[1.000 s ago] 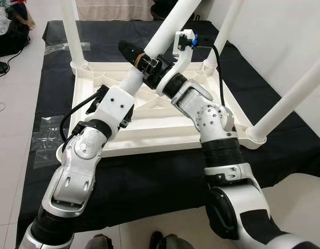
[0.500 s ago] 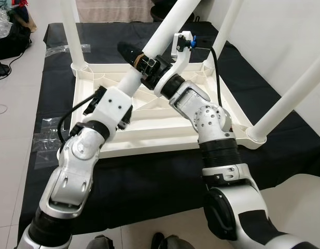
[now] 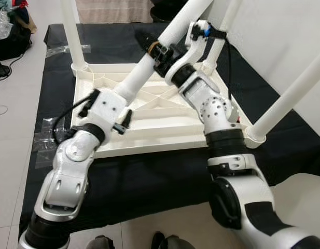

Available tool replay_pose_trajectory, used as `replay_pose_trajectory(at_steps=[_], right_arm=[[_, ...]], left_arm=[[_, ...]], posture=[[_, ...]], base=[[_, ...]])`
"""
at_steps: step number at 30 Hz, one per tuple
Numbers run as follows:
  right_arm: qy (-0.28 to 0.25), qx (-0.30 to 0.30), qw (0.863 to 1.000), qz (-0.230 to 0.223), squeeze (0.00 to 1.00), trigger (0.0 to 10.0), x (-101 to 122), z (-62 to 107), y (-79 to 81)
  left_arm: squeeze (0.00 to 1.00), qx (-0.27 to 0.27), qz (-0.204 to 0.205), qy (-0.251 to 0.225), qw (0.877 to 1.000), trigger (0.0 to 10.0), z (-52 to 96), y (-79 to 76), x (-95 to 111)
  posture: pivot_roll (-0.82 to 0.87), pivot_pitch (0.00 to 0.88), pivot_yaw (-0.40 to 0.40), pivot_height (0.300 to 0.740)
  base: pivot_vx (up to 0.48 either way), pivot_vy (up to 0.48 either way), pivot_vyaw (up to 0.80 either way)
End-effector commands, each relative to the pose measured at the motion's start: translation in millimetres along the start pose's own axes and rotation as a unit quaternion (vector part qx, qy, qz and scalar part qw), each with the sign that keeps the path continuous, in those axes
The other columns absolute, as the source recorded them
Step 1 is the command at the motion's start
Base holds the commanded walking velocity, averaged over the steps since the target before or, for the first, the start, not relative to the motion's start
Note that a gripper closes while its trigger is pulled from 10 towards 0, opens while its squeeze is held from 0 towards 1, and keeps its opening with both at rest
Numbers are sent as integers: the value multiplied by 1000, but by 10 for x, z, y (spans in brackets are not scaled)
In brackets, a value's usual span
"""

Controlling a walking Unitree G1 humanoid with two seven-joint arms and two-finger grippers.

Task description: Building children table

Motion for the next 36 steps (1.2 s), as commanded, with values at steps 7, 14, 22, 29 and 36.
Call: replay_pose_trajectory(at_steps=[7, 14, 22, 29, 36], right_arm=[[-56, -37, 978, 199, 0, 10000, 243, 118, -50], [-77, -25, 964, 252, 0, 10000, 258, 343, 44], [-42, -44, 943, 326, 0, 10000, -88, 810, -164], [-19, -96, 935, 342, 0, 10000, -194, 1072, -340], [-16, -113, 930, 348, 0, 10000, -204, 1145, -356]], left_arm=[[0, 60, 30, 7, 998, 10000, 145, 163, -65], [0, 66, 64, -28, 995, 10000, 238, 71, 77], [0, 53, 77, -53, 994, 10000, 410, -112, 67], [0, 50, 91, -55, 993, 10000, 519, -146, -18], [0, 55, 93, -47, 993, 10000, 545, -152, -81]], posture=[[66, 115, -112, 740], [68, 104, -112, 740], [61, 91, -97, 740], [67, 69, -84, 740], [63, 55, -79, 740]], base=[[0, 0, 0], [0, 0, 0], [0, 0, 0], [0, 0, 0], [0, 0, 686]])
Point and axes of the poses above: a point about 5 cm out from each wrist's last joint towards the gripper, its own z axis pointing back from the gripper into the wrist, its own x axis along the axis of the wrist's last joint, y = z × x, the point moved 6 cm from there along -z, pointing out of the wrist towards the gripper, and after that the axes turned 1 degree about z, right-handed, at the moved point
